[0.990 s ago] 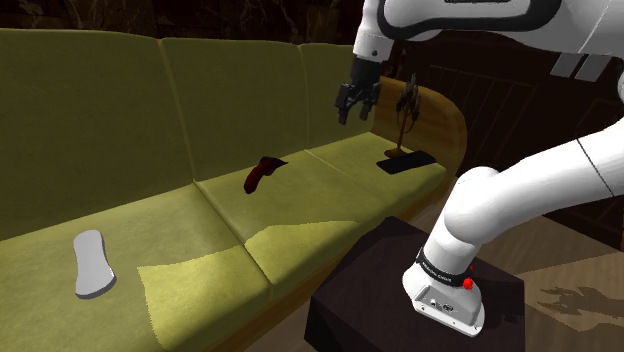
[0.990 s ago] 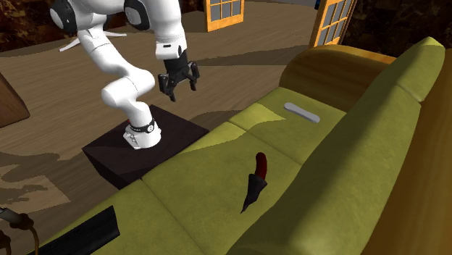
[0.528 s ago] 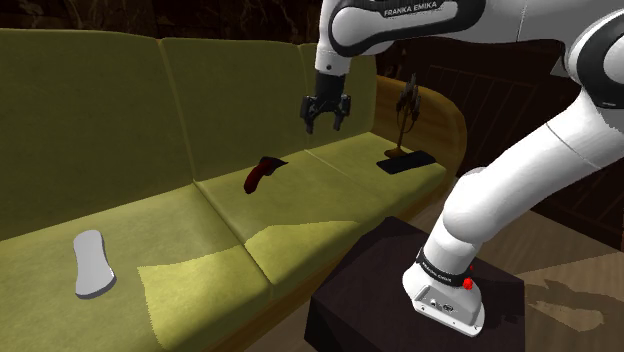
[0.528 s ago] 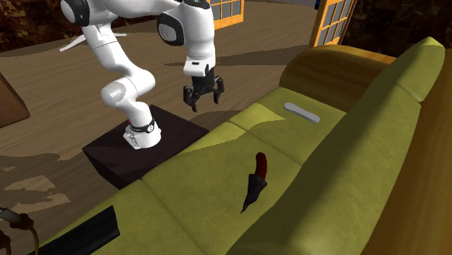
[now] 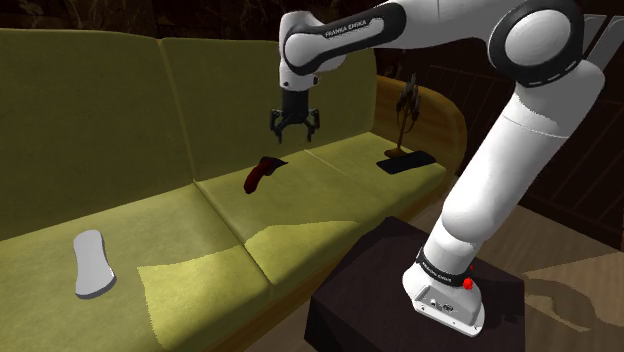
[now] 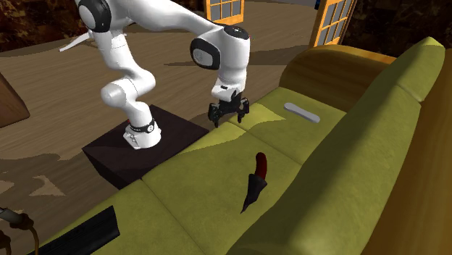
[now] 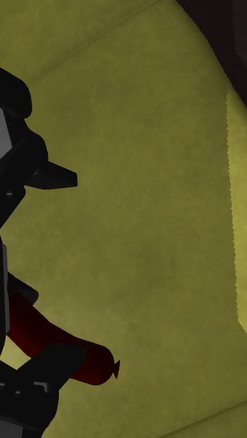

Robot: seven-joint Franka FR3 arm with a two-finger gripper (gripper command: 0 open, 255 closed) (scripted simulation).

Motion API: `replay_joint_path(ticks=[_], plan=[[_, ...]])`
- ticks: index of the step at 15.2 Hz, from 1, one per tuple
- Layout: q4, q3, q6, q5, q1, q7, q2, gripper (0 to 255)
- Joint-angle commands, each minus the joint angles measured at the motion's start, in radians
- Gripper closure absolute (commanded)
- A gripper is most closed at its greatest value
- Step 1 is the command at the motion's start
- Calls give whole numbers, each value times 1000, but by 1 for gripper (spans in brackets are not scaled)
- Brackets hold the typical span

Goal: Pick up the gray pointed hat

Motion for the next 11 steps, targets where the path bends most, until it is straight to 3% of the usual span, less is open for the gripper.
replay_joint_path(ticks=[1, 11], plan=[[65, 4, 4, -10, -3, 72, 89, 0], [475, -36, -53, -34, 13, 358, 533, 0]])
